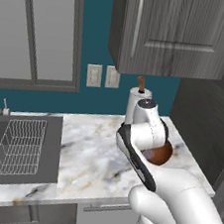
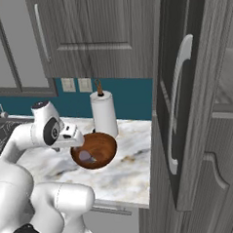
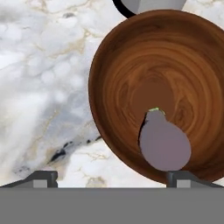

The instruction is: Pick the eggplant from the cabinet and place it in the bowl. Then pick the bowl and place it in the sink. Then turn on the sink facuet.

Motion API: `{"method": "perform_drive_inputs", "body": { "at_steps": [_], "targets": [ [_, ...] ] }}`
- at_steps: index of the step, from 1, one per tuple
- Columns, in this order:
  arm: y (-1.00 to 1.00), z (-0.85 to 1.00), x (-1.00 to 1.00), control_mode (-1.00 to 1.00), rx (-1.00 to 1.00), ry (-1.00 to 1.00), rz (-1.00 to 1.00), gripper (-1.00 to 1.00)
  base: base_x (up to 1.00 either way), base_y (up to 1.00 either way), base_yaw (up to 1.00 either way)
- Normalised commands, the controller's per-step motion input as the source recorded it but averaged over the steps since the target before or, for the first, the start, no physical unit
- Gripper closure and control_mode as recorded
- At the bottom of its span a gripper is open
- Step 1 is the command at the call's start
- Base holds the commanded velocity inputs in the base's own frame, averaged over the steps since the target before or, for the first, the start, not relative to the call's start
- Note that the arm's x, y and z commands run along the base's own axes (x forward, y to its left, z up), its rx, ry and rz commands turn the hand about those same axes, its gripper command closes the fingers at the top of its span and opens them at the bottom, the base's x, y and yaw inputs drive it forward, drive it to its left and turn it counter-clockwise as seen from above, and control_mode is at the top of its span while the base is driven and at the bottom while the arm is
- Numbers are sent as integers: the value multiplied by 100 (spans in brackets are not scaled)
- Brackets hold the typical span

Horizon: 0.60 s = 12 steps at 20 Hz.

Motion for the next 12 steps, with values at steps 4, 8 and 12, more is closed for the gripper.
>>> {"method": "perform_drive_inputs", "body": {
  "at_steps": [4,8,12],
  "targets": [
    [-8,-20,32,-100,-8,11,0,-100,0,0,0],
    [-11,-23,28,-100,-7,9,0,-100,0,0,0],
    [0,-28,13,-100,-8,11,0,-100,0,0,0]
  ]
}}
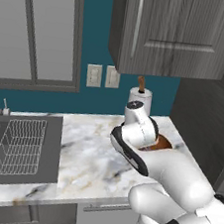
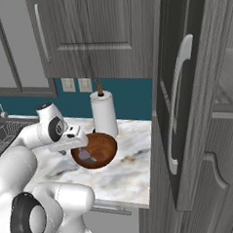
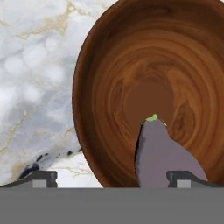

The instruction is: Pick the eggplant from the cabinet and place it in the bowl. Then pick the bowl and place it in the sink. Then turn on the sink facuet.

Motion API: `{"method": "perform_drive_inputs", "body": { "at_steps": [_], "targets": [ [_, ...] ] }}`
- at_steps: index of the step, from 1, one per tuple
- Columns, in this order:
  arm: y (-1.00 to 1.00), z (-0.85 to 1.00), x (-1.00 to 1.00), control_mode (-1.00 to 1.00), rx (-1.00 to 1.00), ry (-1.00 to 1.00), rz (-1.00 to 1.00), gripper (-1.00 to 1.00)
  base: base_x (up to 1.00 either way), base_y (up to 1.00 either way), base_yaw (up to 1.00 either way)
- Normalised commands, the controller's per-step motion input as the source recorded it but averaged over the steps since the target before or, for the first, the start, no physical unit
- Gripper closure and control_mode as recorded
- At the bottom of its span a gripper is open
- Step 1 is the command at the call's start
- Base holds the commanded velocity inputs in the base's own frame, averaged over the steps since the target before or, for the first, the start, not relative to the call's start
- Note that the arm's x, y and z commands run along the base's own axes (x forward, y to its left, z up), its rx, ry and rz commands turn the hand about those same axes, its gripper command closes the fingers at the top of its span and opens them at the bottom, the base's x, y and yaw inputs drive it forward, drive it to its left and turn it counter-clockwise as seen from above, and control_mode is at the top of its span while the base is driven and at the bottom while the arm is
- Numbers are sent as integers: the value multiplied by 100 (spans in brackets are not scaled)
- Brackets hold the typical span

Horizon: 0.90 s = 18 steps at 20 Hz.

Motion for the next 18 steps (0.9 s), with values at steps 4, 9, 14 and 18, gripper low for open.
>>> {"method": "perform_drive_inputs", "body": {
  "at_steps": [4,9,14,18],
  "targets": [
    [0,-28,0,-100,-7,5,0,-100,0,0,0],
    [-3,-21,-3,-100,-3,0,0,-100,0,0,0],
    [-12,-10,-9,-100,0,0,0,-100,0,0,0],
    [-11,-27,0,-100,-1,0,0,-100,0,0,0]
  ]
}}
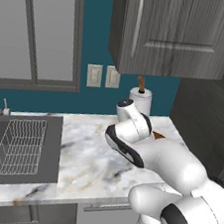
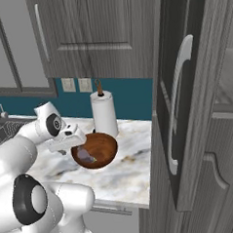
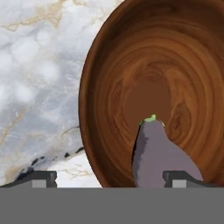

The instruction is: Pick the eggplant from the cabinet and place it in the bowl. Then pick the bowl and place it in the sink. Then turn on the sink facuet.

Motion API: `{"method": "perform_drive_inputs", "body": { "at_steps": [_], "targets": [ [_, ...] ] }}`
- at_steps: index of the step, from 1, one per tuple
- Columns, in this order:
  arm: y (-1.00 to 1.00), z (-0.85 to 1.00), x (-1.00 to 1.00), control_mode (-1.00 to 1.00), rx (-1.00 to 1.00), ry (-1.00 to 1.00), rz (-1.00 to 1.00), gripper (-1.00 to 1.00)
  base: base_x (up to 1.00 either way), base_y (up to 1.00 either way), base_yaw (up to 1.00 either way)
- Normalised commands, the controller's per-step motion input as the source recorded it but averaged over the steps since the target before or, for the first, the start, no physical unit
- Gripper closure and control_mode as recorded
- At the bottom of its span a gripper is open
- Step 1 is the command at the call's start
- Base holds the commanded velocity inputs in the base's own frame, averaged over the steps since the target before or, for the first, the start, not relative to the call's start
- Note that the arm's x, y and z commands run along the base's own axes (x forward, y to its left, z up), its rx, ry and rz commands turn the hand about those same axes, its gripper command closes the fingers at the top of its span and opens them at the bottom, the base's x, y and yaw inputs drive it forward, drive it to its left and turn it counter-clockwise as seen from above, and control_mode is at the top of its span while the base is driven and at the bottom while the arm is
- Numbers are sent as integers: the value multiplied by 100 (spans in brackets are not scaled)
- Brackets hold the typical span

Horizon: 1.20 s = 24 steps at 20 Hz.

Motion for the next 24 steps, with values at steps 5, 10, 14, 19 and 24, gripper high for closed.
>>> {"method": "perform_drive_inputs", "body": {
  "at_steps": [5,10,14,19,24],
  "targets": [
    [0,-10,0,-100,-5,-4,3,-100,0,0,0],
    [8,0,3,-100,-10,-14,6,-100,0,0,0],
    [0,-11,1,-100,-8,-3,4,-100,0,0,0],
    [0,-29,12,-100,-5,0,2,-100,0,0,0],
    [0,-33,8,-100,-2,2,1,-100,0,0,0]
  ]
}}
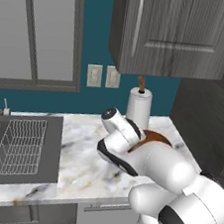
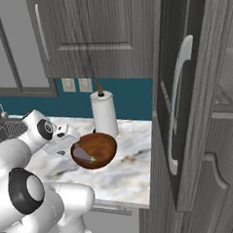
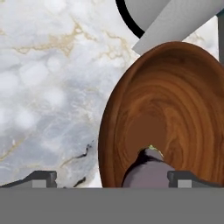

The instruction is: Pick the eggplant from the cabinet and place it in the bowl. Then pick the bowl and place it in the sink. Then turn on the sink facuet.

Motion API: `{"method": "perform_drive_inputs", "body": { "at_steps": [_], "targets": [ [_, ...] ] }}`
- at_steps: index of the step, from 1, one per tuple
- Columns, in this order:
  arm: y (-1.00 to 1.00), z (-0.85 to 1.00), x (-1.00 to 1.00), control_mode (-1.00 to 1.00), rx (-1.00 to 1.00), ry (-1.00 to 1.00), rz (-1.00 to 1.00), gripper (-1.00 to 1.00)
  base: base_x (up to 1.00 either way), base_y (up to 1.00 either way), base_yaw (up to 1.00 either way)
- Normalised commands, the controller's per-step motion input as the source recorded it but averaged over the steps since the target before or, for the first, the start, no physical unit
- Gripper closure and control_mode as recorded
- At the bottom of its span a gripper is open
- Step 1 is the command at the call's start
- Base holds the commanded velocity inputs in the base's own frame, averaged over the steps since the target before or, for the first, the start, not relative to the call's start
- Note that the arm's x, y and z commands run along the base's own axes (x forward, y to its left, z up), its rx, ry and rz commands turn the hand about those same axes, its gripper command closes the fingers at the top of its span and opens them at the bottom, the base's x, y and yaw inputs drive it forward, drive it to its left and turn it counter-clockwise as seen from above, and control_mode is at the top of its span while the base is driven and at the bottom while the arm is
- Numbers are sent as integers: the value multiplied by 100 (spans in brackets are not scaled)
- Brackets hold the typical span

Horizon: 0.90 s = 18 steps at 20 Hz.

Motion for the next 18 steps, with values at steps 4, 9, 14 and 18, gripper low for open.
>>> {"method": "perform_drive_inputs", "body": {
  "at_steps": [4,9,14,18],
  "targets": [
    [-8,-28,0,-100,0,3,0,-100,0,0,0],
    [-38,-14,0,-100,0,0,0,-100,0,0,0],
    [-59,-1,13,-100,0,0,0,-100,0,0,0],
    [-40,-9,20,-100,0,1,0,-100,0,0,0]
  ]
}}
